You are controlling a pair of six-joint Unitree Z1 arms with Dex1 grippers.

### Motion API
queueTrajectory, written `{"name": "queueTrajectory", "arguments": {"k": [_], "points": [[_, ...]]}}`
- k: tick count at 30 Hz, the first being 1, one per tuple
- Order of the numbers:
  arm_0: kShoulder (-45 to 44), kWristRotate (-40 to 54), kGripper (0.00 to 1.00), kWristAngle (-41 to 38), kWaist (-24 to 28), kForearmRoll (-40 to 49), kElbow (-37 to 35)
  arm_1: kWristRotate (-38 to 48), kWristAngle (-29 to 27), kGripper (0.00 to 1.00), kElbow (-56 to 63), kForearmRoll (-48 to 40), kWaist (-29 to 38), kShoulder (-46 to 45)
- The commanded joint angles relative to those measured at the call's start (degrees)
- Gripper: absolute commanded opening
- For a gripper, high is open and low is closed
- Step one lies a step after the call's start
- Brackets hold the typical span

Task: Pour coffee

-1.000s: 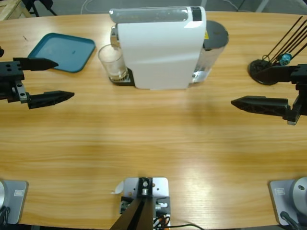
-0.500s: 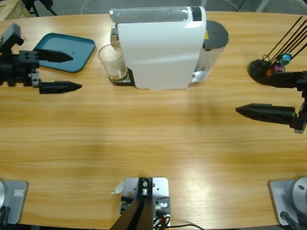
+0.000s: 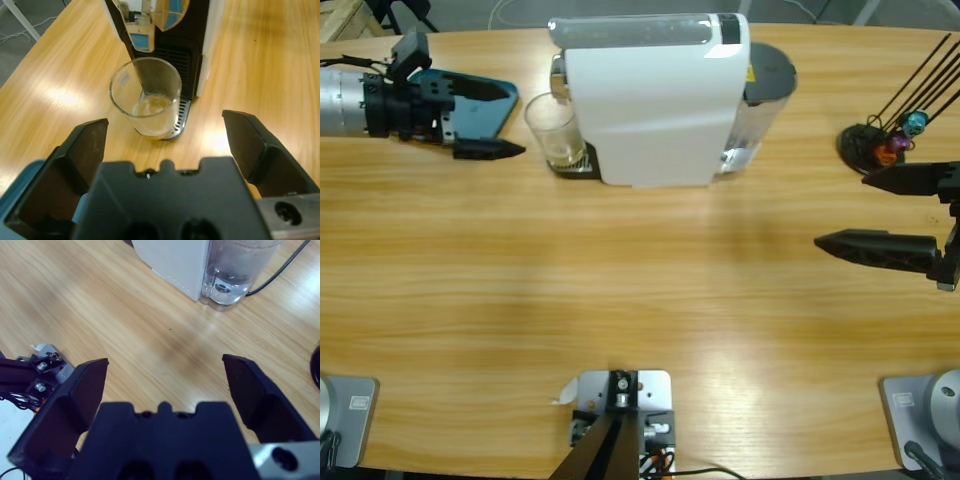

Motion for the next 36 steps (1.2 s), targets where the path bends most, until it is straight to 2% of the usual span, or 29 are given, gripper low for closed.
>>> {"name": "queueTrajectory", "arguments": {"k": [1,12,19,36], "points": [[6.9,0.3,0.996,-0.8,0.2,-1.6,-3.4,0.3,0.5,1.0,1.4,1.1,0.5,0.0],[10.1,0.2,0.996,-0.2,-2.7,-1.5,-5.4,0.4,0.9,1.0,1.8,1.2,0.4,0.3],[11.7,-0.2,0.996,2.8,-5.0,-1.6,-7.6,0.4,0.8,1.0,1.8,1.1,0.4,0.5],[13.6,-0.7,0.996,5.4,-6.6,-1.6,-9.2,0.4,0.7,1.0,2.4,0.6,0.4,0.9]]}}
